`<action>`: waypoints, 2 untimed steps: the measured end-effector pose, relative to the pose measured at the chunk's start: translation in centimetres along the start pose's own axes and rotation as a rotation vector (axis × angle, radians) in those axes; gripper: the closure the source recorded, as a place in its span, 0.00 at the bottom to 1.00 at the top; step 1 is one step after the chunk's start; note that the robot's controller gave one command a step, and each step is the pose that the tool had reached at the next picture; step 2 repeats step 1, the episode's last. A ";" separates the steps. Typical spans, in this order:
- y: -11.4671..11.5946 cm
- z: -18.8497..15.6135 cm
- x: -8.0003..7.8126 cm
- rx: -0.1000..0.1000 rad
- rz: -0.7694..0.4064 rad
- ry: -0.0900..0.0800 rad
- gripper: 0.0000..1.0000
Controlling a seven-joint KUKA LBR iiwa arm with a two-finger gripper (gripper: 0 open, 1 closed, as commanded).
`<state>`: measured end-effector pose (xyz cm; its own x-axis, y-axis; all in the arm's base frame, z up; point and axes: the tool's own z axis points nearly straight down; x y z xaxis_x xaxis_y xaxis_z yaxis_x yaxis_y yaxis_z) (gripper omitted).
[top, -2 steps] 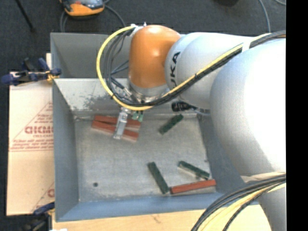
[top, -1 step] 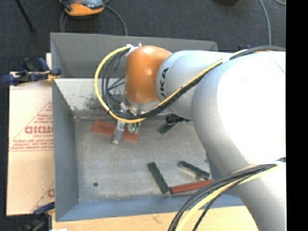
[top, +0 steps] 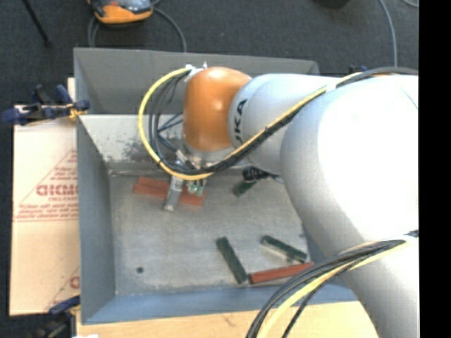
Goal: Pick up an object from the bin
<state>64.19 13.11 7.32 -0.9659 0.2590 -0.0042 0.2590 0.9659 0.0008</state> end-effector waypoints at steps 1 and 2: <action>1.5 -17.2 0.7 -0.001 -0.009 0.001 1.00; 1.5 -17.2 0.7 -0.001 -0.009 0.001 1.00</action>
Offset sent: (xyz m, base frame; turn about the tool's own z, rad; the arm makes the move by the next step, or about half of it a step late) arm 0.0000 0.0000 0.0000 0.0000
